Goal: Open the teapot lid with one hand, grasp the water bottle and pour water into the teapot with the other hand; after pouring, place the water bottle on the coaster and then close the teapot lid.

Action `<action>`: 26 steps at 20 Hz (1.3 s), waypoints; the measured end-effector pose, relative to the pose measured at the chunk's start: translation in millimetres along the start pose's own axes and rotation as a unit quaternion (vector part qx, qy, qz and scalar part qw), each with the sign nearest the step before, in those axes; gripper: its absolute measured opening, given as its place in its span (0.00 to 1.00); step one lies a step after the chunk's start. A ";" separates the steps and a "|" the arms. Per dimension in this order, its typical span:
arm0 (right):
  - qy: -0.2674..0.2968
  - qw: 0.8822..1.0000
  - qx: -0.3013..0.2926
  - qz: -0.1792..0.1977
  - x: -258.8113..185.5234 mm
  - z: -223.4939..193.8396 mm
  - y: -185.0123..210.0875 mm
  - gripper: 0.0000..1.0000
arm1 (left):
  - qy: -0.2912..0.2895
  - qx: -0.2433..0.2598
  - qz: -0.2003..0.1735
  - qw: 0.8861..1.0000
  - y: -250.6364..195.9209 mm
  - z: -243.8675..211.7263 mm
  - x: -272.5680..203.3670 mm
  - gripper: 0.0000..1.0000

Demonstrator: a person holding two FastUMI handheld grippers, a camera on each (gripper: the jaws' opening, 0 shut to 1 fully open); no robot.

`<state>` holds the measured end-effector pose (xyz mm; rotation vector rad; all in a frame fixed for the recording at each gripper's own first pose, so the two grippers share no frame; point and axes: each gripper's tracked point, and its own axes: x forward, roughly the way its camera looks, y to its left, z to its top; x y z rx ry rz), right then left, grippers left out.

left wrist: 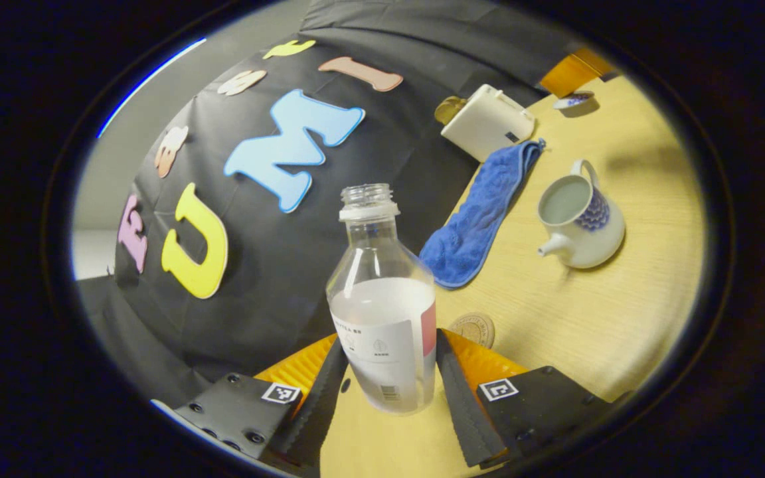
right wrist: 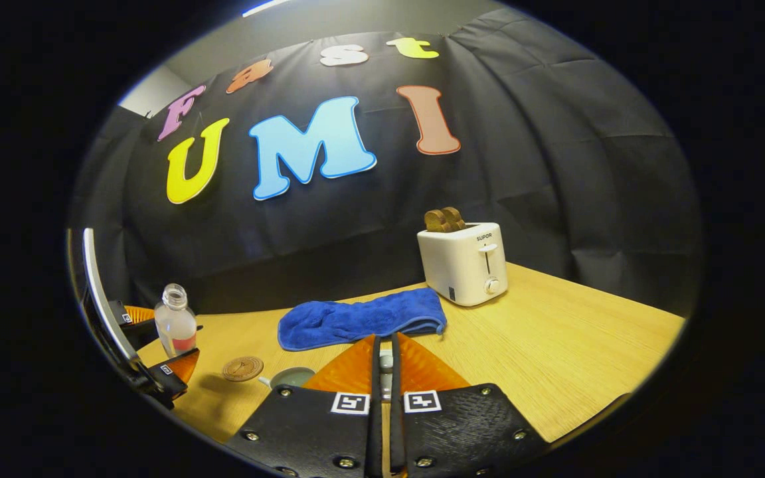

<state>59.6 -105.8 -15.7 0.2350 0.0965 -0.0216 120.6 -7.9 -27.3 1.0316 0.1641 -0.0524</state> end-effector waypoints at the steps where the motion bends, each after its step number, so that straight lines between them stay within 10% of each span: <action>1: 0.000 1.000 0.001 -0.002 0.0 1.0 -1.1 0.05 | -0.004 0.024 -0.002 1.000 -1.3 4.1 2.6 0.90; 18: -0.017 1.000 0.017 0.001 -7.5 10.2 -4.2 0.05 | -0.042 0.288 0.006 0.957 -2.5 39.9 8.2 0.90; 26: -0.019 1.000 0.019 0.006 -9.0 12.4 -1.9 0.05 | -0.050 0.335 0.023 0.940 2.9 47.5 3.9 0.91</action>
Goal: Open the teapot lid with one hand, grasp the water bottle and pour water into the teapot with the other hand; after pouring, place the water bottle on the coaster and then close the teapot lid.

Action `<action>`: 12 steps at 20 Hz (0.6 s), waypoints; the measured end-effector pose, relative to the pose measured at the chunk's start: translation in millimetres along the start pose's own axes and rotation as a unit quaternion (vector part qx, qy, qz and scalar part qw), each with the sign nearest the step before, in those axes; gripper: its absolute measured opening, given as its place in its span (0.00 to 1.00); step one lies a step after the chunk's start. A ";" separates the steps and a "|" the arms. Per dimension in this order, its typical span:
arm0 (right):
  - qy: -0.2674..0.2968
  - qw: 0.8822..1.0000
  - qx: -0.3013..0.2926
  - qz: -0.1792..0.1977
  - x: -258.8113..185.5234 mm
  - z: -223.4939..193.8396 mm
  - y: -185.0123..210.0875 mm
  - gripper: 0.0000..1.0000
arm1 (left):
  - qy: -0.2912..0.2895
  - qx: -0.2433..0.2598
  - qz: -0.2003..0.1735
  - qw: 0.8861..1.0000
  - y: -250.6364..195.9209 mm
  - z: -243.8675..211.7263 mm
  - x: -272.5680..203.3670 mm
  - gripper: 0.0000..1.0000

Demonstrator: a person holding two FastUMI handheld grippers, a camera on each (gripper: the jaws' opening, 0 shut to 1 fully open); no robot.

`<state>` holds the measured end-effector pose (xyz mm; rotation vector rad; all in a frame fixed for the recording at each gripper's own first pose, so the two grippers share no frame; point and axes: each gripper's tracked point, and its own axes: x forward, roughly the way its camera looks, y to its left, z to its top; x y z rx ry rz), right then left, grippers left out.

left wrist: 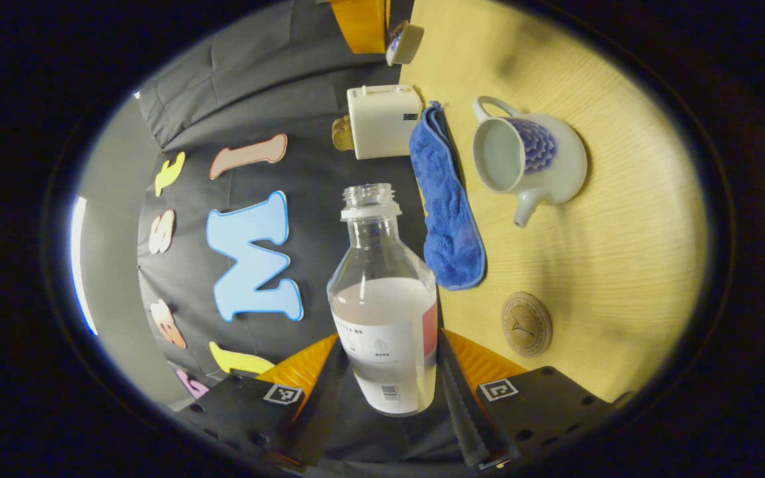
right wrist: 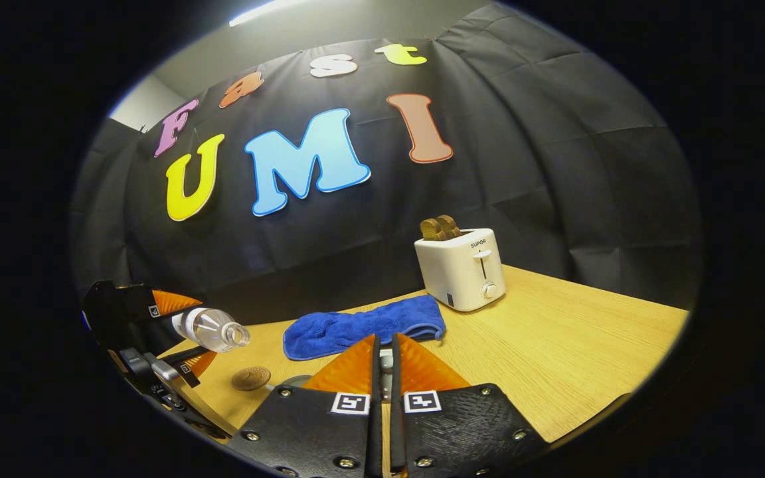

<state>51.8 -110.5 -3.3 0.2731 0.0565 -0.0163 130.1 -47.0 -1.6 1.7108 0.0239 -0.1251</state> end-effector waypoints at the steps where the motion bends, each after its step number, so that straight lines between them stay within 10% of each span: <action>1: -0.001 1.000 0.001 0.000 -0.5 0.6 -0.5 0.05 | 0.000 0.008 0.002 1.000 0.9 1.4 0.2 0.90; 12: -0.009 1.000 0.007 0.002 -3.2 5.9 -0.3 0.05 | -0.003 0.066 0.017 0.998 13.4 3.1 8.0 0.90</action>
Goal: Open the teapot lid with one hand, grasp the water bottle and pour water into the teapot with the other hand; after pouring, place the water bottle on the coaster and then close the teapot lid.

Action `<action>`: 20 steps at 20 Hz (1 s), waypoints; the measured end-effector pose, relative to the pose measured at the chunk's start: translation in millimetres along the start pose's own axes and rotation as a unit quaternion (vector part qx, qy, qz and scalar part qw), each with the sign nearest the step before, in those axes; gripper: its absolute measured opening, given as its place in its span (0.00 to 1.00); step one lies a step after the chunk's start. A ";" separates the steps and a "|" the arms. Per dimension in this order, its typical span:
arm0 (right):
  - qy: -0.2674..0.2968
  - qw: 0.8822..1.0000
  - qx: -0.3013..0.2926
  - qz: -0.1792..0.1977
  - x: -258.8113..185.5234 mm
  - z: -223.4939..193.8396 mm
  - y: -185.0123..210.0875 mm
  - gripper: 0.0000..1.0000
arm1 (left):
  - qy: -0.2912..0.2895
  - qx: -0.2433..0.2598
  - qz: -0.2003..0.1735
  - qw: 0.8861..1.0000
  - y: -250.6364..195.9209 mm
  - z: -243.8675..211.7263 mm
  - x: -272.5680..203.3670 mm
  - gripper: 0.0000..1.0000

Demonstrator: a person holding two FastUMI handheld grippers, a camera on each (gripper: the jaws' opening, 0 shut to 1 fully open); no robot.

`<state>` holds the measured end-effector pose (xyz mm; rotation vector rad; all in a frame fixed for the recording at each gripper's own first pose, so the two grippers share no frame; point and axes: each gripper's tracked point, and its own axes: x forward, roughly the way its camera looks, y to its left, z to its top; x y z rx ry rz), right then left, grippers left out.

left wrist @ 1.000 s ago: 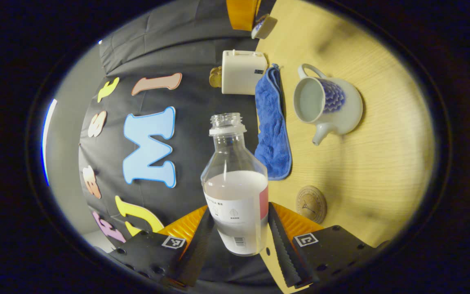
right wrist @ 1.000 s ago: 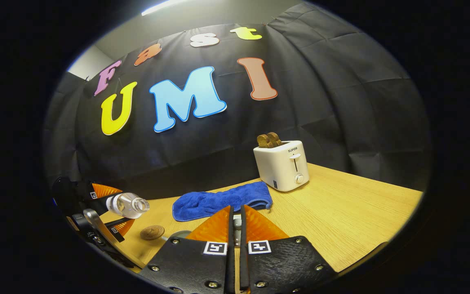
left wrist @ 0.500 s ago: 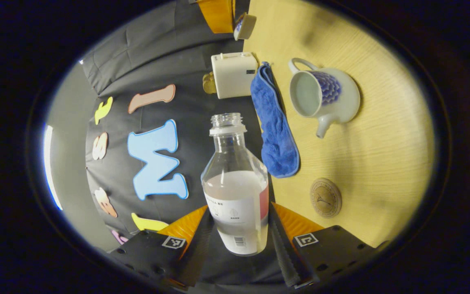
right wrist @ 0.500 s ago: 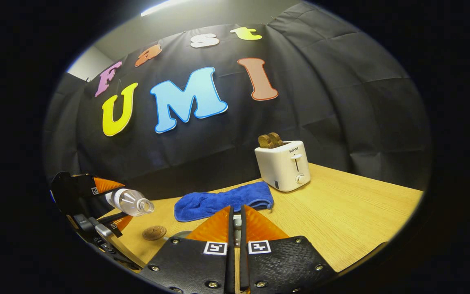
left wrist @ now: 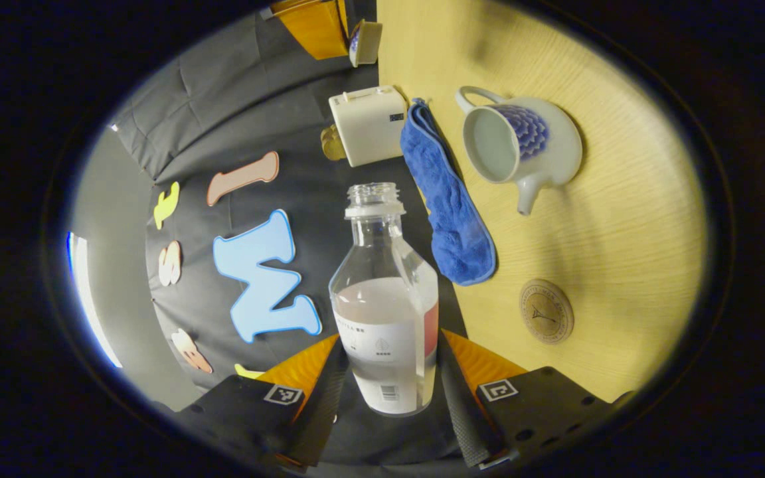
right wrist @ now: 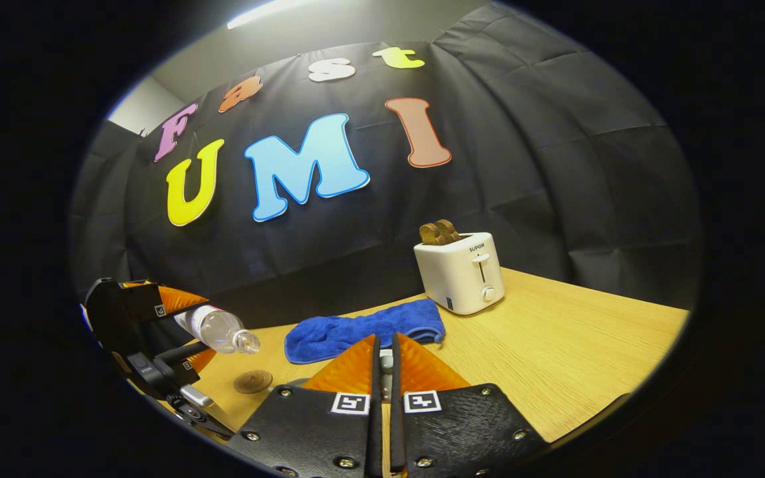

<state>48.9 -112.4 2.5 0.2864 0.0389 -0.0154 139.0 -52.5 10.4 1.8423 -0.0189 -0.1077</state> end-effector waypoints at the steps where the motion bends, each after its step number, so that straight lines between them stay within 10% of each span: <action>1: 0.001 1.000 0.000 0.000 -0.1 -1.5 -0.3 0.05 | 0.001 0.004 -0.001 1.000 0.1 0.2 0.5 0.90; 20: -0.001 1.000 0.008 0.003 -1.4 1.6 -0.9 0.05 | 0.005 0.040 0.010 0.999 17.3 -4.9 1.2 0.90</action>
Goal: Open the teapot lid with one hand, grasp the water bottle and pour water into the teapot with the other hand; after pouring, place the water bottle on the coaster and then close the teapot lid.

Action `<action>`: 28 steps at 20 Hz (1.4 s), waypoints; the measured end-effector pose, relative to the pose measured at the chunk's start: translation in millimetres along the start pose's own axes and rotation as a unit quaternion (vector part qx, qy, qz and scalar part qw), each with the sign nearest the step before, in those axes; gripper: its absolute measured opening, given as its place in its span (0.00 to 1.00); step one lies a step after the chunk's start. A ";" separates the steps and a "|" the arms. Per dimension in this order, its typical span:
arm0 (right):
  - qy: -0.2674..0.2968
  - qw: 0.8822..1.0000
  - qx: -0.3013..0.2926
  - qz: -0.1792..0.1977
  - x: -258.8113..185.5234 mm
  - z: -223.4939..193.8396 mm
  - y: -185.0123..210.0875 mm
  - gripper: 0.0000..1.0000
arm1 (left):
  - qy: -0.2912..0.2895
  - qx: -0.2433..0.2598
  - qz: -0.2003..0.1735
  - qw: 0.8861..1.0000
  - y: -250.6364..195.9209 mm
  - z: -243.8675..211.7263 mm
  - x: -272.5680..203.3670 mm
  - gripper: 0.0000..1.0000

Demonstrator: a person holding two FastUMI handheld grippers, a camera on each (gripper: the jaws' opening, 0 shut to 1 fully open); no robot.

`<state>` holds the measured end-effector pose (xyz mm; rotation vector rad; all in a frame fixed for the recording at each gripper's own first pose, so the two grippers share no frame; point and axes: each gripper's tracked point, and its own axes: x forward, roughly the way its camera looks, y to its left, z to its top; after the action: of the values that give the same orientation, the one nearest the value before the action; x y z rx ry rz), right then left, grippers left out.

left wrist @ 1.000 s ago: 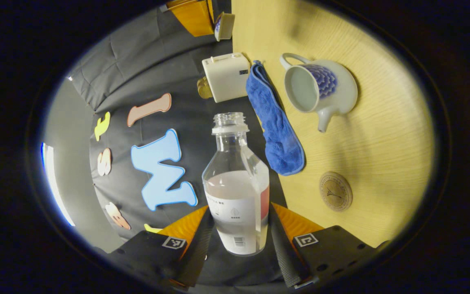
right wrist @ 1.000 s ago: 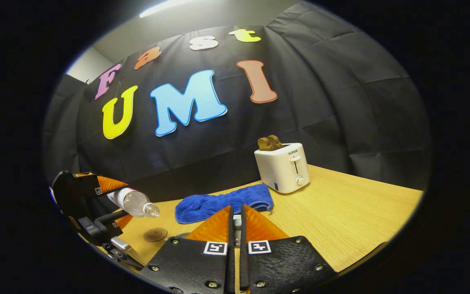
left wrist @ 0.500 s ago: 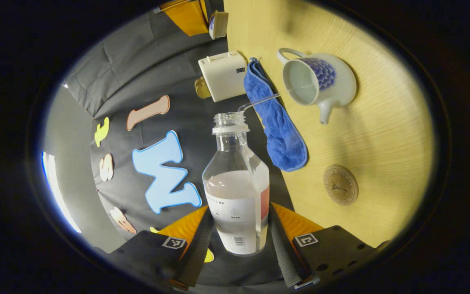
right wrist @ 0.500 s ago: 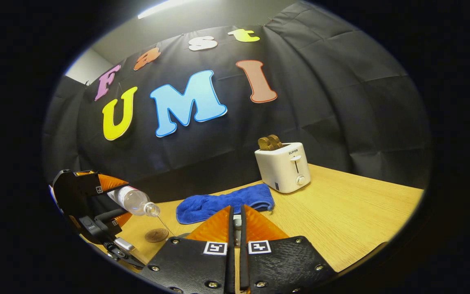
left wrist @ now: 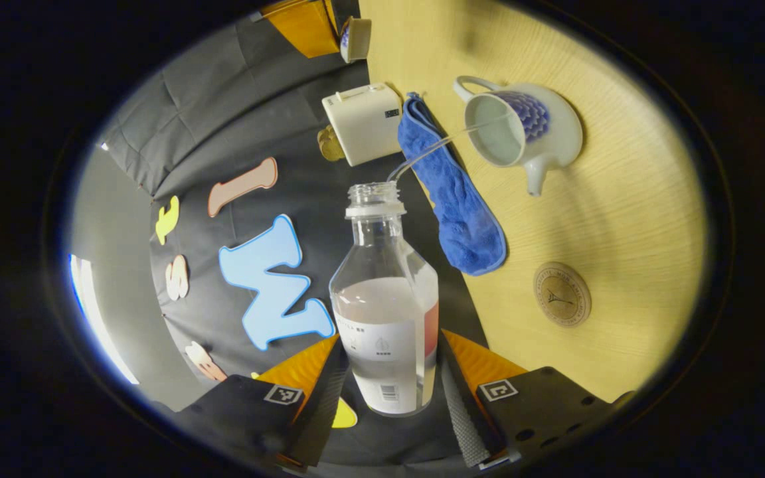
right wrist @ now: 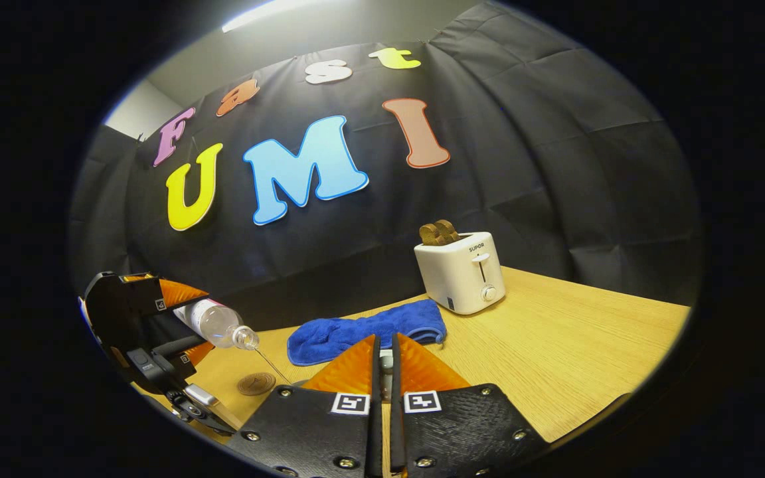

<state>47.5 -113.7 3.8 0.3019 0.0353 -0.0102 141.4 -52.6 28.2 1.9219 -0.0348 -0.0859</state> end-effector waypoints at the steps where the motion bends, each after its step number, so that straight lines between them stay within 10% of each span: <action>1: 0.000 1.000 0.000 0.000 0.6 -0.4 0.2 0.05 | 0.000 0.002 0.001 1.000 1.6 -0.4 -0.8 0.90; 28: -0.002 1.000 0.013 0.007 -1.6 3.5 1.2 0.05 | 0.001 0.079 0.020 0.997 22.0 0.1 5.5 0.90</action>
<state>46.1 -113.5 7.6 0.3275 0.0291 0.0025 147.2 -60.6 48.7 2.0791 -0.0795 -0.0555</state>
